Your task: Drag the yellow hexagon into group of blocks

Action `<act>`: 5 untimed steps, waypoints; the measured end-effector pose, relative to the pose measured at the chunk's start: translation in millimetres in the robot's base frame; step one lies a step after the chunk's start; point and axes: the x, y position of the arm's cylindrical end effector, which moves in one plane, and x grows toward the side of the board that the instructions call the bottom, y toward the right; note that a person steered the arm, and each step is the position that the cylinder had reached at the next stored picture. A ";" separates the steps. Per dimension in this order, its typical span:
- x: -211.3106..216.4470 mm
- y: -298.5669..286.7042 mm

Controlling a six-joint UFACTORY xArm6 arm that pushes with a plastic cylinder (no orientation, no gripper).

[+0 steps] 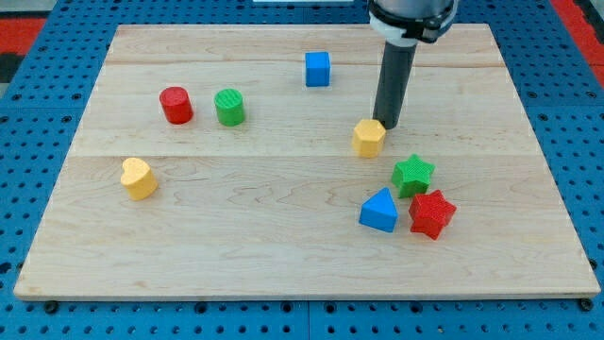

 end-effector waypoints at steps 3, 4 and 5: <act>12.6 -32.2; 42.0 -33.2; 66.2 -16.7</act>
